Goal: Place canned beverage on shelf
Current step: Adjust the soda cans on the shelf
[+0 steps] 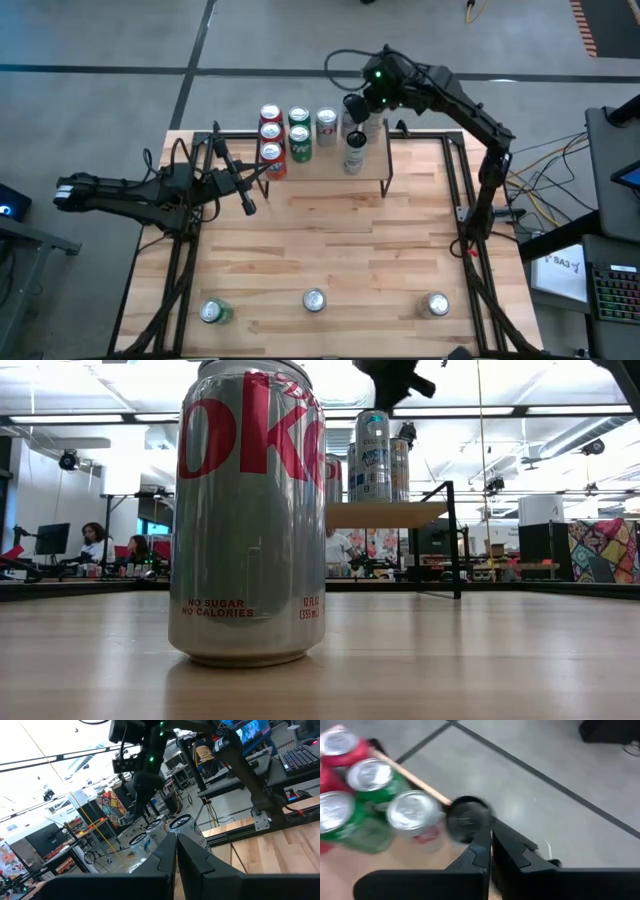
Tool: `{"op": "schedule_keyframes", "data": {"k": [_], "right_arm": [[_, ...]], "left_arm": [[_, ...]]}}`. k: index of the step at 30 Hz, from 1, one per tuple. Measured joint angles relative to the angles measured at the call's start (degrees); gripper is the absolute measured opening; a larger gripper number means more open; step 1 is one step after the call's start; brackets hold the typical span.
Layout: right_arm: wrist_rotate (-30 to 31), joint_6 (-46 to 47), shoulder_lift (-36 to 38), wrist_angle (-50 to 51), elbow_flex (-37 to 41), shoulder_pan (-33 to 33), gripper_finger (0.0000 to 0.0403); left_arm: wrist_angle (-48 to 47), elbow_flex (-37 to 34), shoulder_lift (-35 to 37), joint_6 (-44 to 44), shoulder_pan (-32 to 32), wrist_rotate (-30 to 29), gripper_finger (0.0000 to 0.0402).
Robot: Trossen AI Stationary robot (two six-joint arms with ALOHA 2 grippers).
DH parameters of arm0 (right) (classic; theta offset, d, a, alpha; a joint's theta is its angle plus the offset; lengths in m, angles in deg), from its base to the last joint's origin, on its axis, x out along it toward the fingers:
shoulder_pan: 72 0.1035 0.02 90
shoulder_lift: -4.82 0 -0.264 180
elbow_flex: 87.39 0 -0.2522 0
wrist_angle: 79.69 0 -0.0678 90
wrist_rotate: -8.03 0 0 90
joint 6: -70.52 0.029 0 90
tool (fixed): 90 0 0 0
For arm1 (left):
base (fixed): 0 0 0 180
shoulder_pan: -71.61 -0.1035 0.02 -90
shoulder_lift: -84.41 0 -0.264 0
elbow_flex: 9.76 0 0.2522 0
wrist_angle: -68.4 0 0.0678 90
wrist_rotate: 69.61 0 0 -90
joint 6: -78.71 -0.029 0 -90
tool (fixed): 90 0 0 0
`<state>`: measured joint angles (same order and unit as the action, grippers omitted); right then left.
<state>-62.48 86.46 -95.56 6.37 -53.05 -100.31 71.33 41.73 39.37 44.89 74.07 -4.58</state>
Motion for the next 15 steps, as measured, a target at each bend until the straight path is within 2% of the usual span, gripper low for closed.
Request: {"op": "schedule_keyframes", "data": {"k": [7, 10, 15], "right_arm": [[-1.2, -0.4, -1.4, 1.3, 0.2, -5.7, 0.0009], [-3.9, -1.0, -2.3, 1.3, 0.2, -6.8, 0.0009], [-4.5, -1.8, -3.9, 1.3, 0.2, -7.7, 0.0009]], "left_arm": [[0.0, 0.0, 0.0, -0.1, 0.0, 0.0, 0.0000], [0.0, 0.0, 0.0, -0.1, 0.0, 0.0, 0.0000], [0.0, 0.0, 0.0, -0.2, 0.0, 0.0, 0.0000]]}}
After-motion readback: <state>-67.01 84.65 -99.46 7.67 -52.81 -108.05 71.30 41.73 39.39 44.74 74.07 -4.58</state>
